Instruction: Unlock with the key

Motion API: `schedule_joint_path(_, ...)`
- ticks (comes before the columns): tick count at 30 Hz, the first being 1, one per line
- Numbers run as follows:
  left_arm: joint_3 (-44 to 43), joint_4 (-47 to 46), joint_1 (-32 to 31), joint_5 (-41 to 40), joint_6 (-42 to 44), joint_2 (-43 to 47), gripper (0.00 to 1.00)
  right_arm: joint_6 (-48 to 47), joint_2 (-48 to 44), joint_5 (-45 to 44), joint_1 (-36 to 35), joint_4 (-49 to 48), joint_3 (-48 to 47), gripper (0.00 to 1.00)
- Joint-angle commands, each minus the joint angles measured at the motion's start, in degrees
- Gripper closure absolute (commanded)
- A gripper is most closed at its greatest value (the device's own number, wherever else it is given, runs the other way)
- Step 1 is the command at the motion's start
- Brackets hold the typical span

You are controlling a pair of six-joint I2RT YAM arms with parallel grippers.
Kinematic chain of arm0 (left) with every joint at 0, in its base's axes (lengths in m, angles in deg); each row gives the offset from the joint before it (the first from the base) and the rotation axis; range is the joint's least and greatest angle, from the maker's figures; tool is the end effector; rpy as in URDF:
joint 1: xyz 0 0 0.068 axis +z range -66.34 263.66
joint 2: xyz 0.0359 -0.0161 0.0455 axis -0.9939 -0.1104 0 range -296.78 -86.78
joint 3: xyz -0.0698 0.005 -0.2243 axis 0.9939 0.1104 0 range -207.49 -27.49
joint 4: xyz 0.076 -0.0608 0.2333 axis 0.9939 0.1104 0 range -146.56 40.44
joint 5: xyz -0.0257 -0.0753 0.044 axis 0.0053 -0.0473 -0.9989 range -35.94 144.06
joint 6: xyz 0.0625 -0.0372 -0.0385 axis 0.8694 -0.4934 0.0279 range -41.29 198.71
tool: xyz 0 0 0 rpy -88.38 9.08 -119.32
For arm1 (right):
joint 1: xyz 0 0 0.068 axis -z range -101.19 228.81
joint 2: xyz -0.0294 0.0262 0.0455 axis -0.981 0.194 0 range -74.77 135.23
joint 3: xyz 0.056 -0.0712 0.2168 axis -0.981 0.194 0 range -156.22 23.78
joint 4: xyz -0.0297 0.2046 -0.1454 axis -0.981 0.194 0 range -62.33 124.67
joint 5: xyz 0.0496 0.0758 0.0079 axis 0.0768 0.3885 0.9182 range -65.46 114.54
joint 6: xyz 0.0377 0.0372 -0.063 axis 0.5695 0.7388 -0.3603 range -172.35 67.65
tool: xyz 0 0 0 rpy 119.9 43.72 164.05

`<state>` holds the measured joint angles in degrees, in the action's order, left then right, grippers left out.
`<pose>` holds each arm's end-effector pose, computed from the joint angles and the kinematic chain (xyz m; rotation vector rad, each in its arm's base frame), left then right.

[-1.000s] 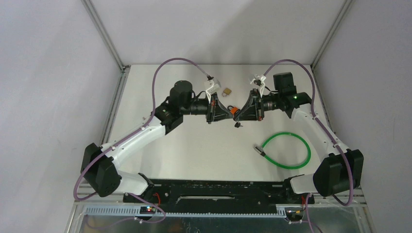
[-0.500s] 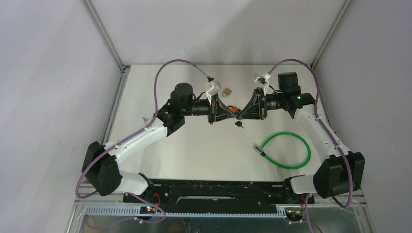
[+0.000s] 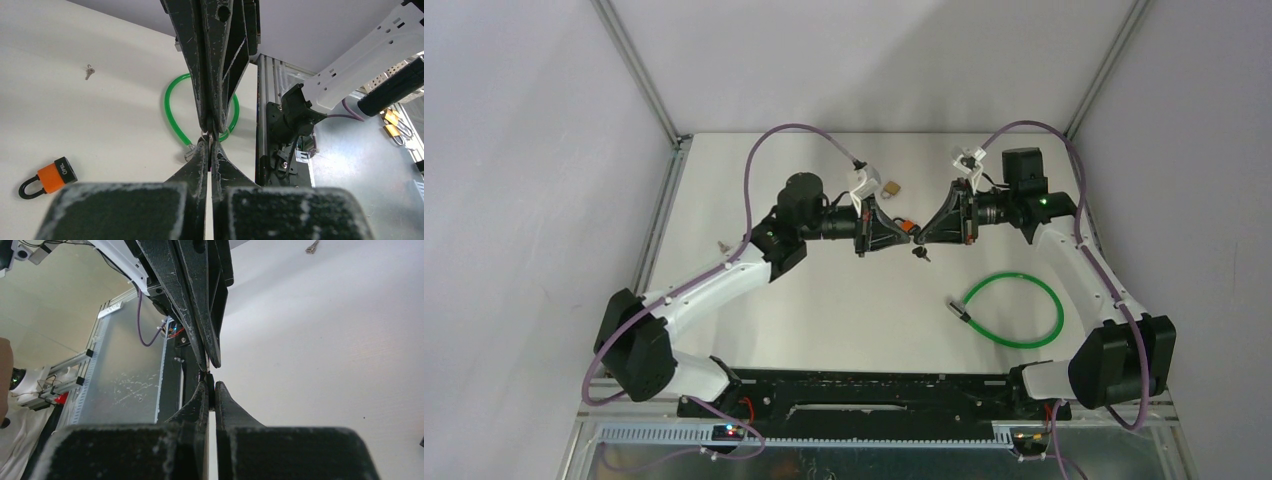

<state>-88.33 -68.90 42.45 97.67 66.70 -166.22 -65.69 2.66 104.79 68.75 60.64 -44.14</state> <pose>0.2282 -0.2654 0.3023 1.0336 1.5133 -1.3095 0.2604 0.1180 0.2948 -1.0389 1.6590 1.5230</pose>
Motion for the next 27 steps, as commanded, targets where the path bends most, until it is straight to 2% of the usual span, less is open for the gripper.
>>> schedule_joint_path(1, 1.82, 6.42, -0.78, 0.9, 1.68, -1.17, 1.0, 2.44, -2.17, 1.58, 2.21, -4.22, -0.87, 1.0)
schedule_joint_path(18, -0.69, 9.46, -2.56, 0.74, 3.3, -2.92, 0.99, 0.74, -2.6, 1.68, 2.72, -3.07, -0.87, 1.0)
schedule_joint_path(21, -1.8, 10.68, -2.21, 0.22, 4.2, -2.44, 0.91, -1.92, -2.31, 0.69, 3.06, -1.04, -0.86, 1.0)
schedule_joint_path(27, -5.02, 15.96, 0.27, 0.08, 7.24, -0.44, 0.63, -7.88, -1.81, -3.65, 3.82, 4.2, -0.87, 1.0)
